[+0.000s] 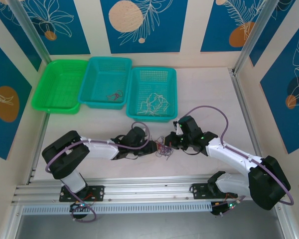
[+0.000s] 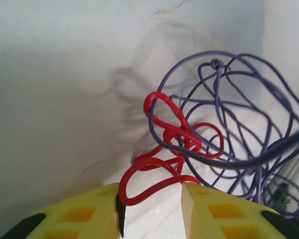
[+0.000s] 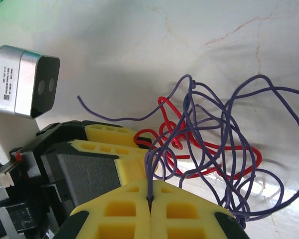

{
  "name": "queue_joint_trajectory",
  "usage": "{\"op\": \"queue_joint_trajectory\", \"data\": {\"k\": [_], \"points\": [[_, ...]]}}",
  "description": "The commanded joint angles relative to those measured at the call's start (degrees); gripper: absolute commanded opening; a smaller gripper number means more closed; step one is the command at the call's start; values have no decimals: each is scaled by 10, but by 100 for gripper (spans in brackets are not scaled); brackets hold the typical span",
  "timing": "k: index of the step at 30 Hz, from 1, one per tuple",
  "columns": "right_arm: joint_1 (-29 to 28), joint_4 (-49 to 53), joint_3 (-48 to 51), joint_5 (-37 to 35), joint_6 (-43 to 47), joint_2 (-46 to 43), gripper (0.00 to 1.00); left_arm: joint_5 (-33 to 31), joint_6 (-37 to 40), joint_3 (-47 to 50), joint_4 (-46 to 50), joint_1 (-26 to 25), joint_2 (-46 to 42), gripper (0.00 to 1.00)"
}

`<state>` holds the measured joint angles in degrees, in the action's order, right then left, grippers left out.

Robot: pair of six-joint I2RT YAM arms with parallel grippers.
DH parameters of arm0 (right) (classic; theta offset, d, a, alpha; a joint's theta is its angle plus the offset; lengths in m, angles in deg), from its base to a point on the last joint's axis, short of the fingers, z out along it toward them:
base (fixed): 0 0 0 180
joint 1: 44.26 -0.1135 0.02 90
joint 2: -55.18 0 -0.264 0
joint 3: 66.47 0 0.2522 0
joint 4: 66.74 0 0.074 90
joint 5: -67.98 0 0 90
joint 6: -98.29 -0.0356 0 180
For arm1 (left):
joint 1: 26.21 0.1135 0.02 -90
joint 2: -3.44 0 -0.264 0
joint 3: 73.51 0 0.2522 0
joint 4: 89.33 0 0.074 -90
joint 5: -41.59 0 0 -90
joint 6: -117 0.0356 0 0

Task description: Untangle the cables

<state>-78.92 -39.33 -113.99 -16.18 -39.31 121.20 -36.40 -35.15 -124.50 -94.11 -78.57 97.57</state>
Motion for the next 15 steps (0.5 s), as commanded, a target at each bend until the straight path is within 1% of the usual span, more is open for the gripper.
{"op": "queue_joint_trajectory", "data": {"k": [1, 6, 9, 11, 15], "points": [[-2, -6, -8, 9, -5, 1, 0, 5, -14, -13, -29, 3, 11, 27], [-2, -1, -4, 8, -3, -5, 0, -16, -10, -9, -20, 7, -2, 19], [-2, 1, -2, 3, -3, -9, 0, -27, -2, -3, -10, 11, -18, 9], [-2, 7, 0, -5, -5, -13, 0, -34, 7, 3, 1, 19, -32, 0], [8, 20, 10, -29, -13, -30, 0, -51, 25, 26, 28, 41, -78, 0]]}}
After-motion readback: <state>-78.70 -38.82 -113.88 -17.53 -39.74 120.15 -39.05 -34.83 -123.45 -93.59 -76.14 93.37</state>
